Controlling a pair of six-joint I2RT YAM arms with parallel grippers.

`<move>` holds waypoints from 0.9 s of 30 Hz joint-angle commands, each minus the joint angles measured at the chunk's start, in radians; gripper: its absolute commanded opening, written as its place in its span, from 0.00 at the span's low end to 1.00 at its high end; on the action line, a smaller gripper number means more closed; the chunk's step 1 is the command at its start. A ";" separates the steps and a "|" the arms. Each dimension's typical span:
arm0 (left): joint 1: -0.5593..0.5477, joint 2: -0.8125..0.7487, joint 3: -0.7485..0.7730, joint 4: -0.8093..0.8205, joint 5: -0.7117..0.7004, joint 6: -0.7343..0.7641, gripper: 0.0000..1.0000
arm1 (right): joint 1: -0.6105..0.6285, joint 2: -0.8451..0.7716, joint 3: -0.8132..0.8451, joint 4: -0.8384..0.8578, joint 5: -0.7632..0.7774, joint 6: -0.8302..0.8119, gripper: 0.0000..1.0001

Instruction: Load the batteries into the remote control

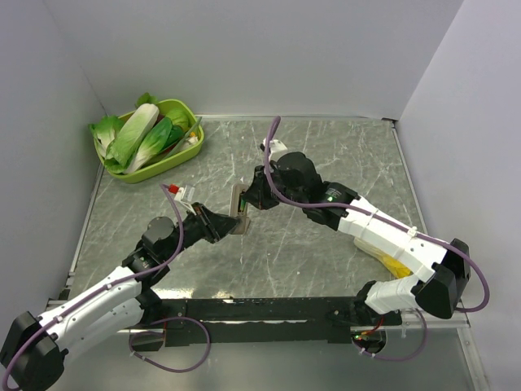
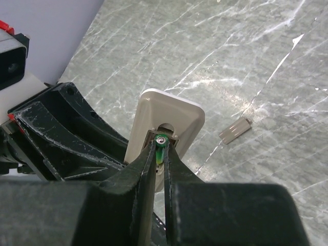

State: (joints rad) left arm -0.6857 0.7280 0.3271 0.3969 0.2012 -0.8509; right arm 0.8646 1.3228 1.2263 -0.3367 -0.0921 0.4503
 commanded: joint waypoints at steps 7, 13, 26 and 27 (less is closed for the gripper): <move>0.003 -0.024 0.035 0.057 -0.020 0.006 0.01 | 0.014 -0.016 0.009 -0.024 0.084 0.010 0.06; 0.005 -0.009 0.039 0.066 0.000 0.010 0.01 | 0.014 -0.007 0.016 -0.038 0.089 0.014 0.15; 0.005 -0.009 0.041 0.059 0.006 0.003 0.01 | 0.014 -0.080 0.032 0.053 -0.003 -0.139 0.40; 0.005 -0.009 0.041 0.056 0.007 0.001 0.01 | 0.014 -0.098 0.029 0.056 -0.004 -0.159 0.41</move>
State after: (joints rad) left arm -0.6830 0.7242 0.3271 0.3836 0.1871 -0.8513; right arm 0.8730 1.3128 1.2255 -0.3515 -0.0605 0.3958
